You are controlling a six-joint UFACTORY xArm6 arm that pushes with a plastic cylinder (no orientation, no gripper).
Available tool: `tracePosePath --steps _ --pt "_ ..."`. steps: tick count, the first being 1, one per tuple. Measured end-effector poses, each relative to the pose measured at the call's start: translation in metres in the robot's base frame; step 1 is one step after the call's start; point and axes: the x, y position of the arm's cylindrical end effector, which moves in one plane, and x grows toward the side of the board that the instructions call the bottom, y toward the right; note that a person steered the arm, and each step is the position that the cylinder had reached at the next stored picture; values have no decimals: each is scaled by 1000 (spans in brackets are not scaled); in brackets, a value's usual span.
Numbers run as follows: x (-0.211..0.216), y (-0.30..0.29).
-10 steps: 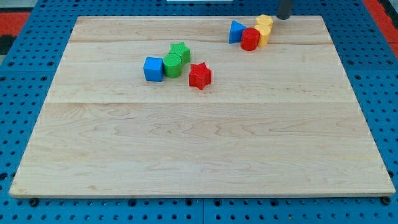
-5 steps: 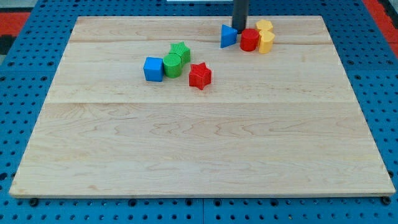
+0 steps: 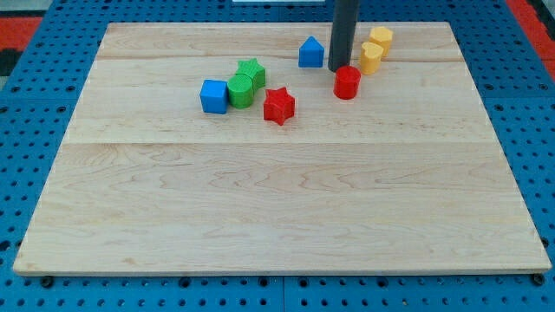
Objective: Push the red circle into the red star
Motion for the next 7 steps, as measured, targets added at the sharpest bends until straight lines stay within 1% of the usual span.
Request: tracePosePath --steps 1,2,3,4,5,6,7 --pt "14 17" --pt "30 17" --pt "31 45" --pt "42 49" --pt "56 4" --pt "57 -57" --pt "31 -63"
